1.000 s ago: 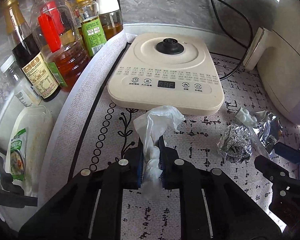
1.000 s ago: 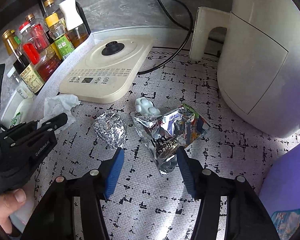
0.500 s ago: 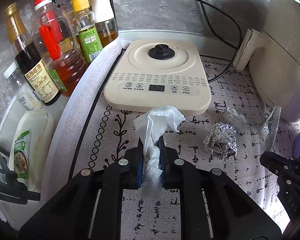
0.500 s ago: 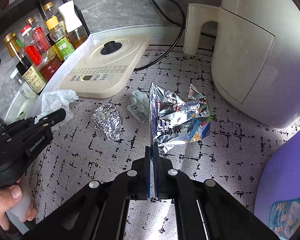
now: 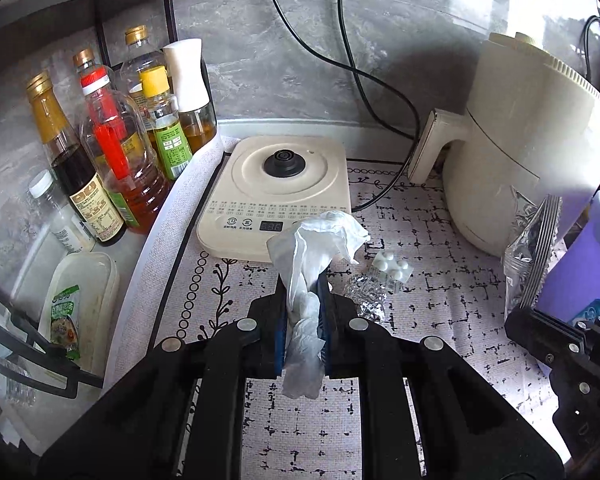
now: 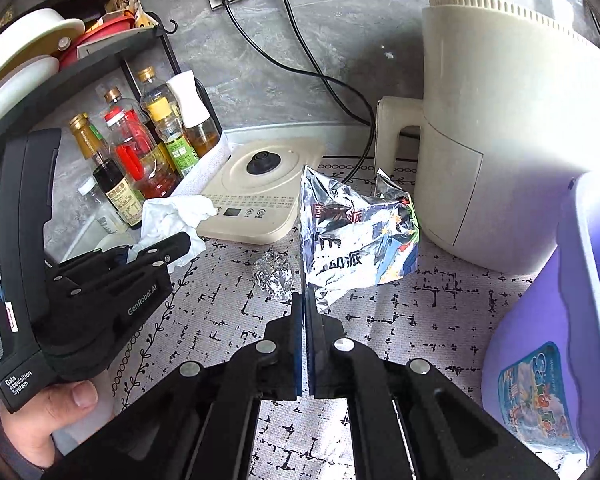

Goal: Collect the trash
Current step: 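Carry the tissue and snack bag over the bucket and open both tools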

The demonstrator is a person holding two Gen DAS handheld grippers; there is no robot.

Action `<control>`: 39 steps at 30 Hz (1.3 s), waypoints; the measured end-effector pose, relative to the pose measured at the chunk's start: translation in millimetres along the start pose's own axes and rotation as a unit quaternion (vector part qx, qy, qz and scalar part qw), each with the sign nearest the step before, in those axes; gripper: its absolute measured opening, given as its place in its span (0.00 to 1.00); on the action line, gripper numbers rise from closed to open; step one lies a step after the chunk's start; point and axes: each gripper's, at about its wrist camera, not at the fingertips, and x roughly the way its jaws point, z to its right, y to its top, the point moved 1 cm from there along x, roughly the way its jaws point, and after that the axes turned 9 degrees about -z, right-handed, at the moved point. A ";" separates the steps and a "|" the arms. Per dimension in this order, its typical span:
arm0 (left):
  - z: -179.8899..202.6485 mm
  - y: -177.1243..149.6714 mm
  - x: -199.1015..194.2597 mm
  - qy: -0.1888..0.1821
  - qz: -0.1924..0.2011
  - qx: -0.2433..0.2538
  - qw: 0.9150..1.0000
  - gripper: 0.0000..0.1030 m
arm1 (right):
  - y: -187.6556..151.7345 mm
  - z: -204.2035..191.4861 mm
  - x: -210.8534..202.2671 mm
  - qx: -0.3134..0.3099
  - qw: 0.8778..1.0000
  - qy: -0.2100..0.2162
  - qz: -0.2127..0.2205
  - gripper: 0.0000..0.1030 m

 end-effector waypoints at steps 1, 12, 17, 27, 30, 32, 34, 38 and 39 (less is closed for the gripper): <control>2.7 1.4 -6.4 -0.002 0.005 0.001 1.000 0.13 | 0.3 -1.0 -8.6 0.000 1.000 0.002 0.009 0.02; 33.8 11.3 -61.2 -0.019 0.060 0.019 0.998 0.13 | 1.3 15.7 -76.9 0.012 0.997 -0.001 0.070 0.02; 51.0 15.5 -72.3 -0.031 0.075 0.031 0.996 0.13 | 1.5 33.0 -99.3 0.026 0.995 -0.014 0.091 0.03; 100.6 22.0 -87.3 -0.074 0.095 0.068 0.990 0.13 | -7.4 70.5 -135.2 0.061 0.990 -0.052 0.118 0.03; 119.0 22.5 -90.6 -0.090 0.099 0.082 0.988 0.13 | -13.3 82.5 -145.9 0.075 0.987 -0.069 0.123 0.03; 130.9 22.1 -92.6 -0.102 0.101 0.091 0.986 0.13 | -18.0 92.2 -153.1 0.088 0.985 -0.080 0.127 0.03; 143.5 20.6 -93.9 -0.113 0.102 0.102 0.983 0.13 | -23.7 102.8 -160.6 0.105 0.982 -0.091 0.130 0.06; 166.2 16.9 -95.5 -0.135 0.099 0.122 0.978 0.13 | -39.5 129.2 -170.0 0.151 0.974 -0.109 0.130 0.38; 170.9 16.2 -95.9 -0.139 0.098 0.126 0.977 0.13 | -44.5 134.7 -173.3 0.162 0.971 -0.114 0.133 0.45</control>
